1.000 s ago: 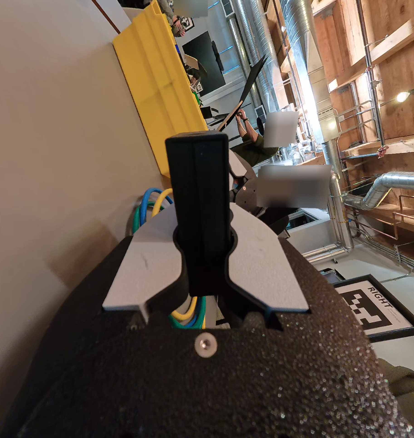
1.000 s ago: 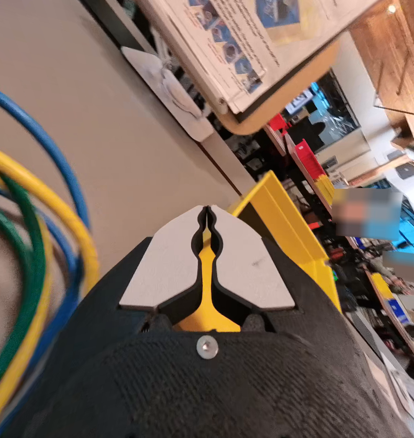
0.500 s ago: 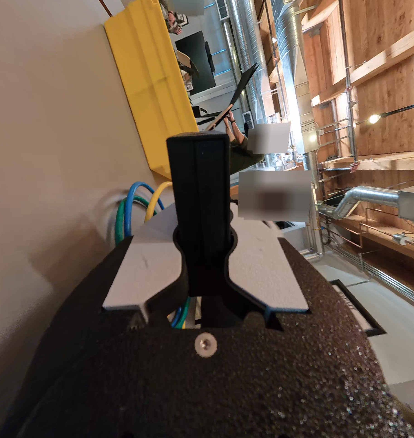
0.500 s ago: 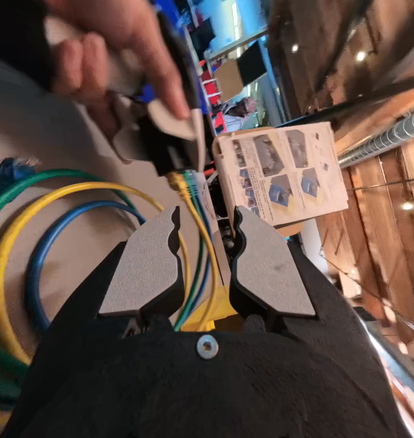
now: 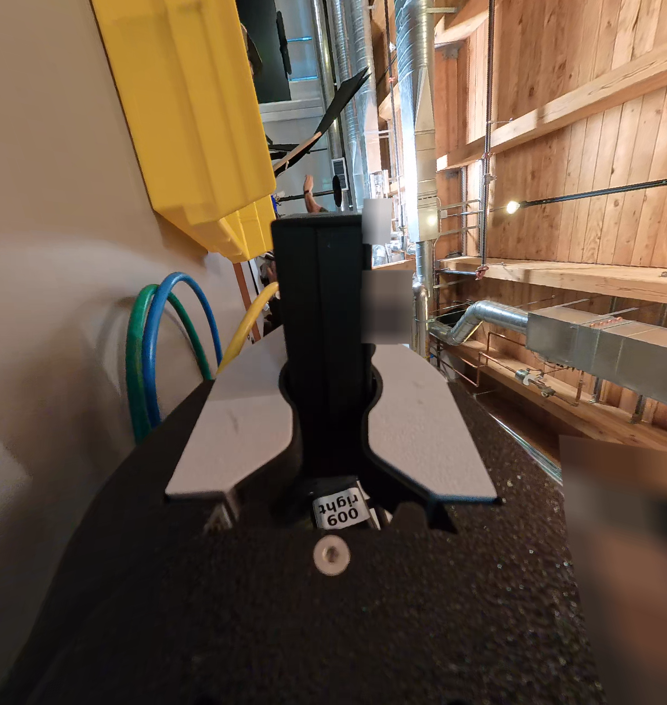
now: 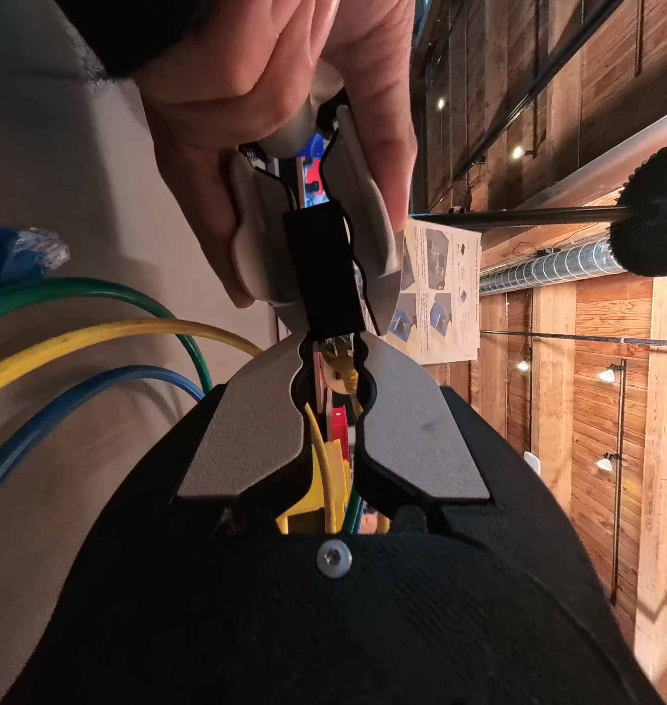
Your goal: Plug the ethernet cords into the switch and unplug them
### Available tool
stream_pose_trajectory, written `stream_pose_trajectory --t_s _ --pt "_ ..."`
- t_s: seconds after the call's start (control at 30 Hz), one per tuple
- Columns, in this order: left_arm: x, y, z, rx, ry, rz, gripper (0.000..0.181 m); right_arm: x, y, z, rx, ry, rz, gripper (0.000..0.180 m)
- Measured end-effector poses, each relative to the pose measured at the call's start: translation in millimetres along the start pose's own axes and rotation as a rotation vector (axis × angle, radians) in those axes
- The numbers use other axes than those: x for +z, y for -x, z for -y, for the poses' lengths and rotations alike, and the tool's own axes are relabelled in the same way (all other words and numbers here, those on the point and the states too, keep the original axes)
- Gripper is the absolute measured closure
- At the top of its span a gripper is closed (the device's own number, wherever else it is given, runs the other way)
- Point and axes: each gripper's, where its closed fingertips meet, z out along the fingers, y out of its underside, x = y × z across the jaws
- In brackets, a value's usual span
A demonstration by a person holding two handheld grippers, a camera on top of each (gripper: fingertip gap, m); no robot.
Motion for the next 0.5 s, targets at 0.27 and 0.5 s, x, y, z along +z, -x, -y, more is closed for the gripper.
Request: stream_pose_trajectory --t_s 0.27,0.5 --pt "13.4 1.3 -5.2 0.016 0.017 0.011 0.151 -7.5 -1.2 -16.1 -0.051 0.058 0.059 0.16" --pt "26.1 -5.2 -13.2 0.019 0.051 -0.023 0.151 -11.1 -9.7 -25.1 -0.034 0.094 0.039 0.158"
